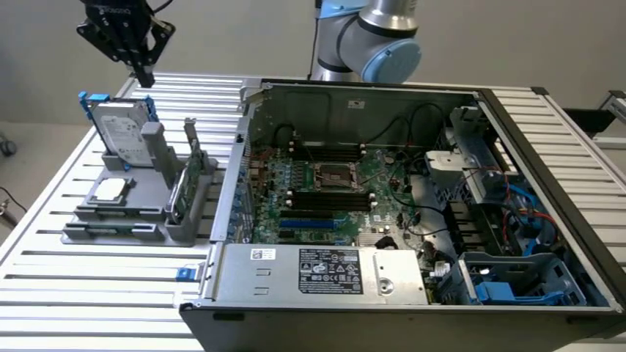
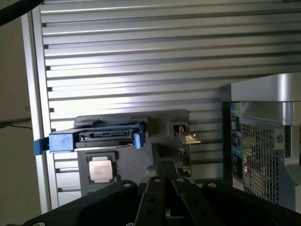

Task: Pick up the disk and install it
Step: 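Reach for the disk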

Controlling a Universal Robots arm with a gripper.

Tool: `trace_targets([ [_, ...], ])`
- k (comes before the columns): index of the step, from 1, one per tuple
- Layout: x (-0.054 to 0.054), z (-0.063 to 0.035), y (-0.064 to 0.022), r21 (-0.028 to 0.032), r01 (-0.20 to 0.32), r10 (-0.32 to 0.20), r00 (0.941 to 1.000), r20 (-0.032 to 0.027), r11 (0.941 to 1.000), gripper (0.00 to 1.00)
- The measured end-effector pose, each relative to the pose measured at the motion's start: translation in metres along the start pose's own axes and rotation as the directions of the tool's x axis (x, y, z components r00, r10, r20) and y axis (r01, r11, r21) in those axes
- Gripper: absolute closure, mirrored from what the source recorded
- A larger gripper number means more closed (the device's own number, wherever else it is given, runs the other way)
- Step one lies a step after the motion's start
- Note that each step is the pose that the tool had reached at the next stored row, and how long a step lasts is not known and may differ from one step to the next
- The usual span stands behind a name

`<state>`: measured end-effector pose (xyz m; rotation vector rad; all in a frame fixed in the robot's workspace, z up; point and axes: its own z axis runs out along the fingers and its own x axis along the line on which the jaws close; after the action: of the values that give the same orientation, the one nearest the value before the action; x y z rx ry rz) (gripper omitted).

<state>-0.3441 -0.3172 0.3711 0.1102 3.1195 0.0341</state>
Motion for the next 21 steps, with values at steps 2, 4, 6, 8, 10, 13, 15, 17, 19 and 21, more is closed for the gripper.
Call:
trace_targets([
  [2, 0.009, 0.0016, 0.0011, 0.0023, 0.0, 0.0, 1.0, 0.0002, 1.0, 0.89],
  [4, 0.018, 0.0031, 0.0022, 0.0046, 0.0, 0.0, 1.0, 0.0003, 1.0, 0.89],
  [6, 0.028, 0.0046, 0.0033, 0.007, 0.0, 0.0, 1.0, 0.0005, 1.0, 0.89],
  [8, 0.037, 0.006, 0.0043, 0.0092, 0.0, 0.0, 1.0, 0.0006, 1.0, 0.89],
  [10, 0.046, 0.0071, 0.0054, 0.0116, 0.0, 0.0, 1.0, 0.0007, 0.9999, 0.89],
  [13, 0.06, 0.0084, 0.0074, 0.0166, 0.0, 0.0, 1.0, 0.0012, 0.9999, 0.89],
  [15, 0.069, 0.0091, 0.0091, 0.0209, 0.0, 0.0, 1.0, 0.0015, 0.9998, 0.89],
  [17, 0.079, 0.0097, 0.011, 0.0256, 0.0, -0.001, 1.0, 0.0018, 0.9997, 0.89],
  [19, 0.088, 0.0101, 0.0135, 0.0292, 0.001, -0.001, 1.0, 0.0021, 0.9996, 0.89],
  [21, 0.097, 0.0102, 0.0174, 0.0302, 0.001, -0.001, 1.0, 0.002, 0.9995, 0.89],
])
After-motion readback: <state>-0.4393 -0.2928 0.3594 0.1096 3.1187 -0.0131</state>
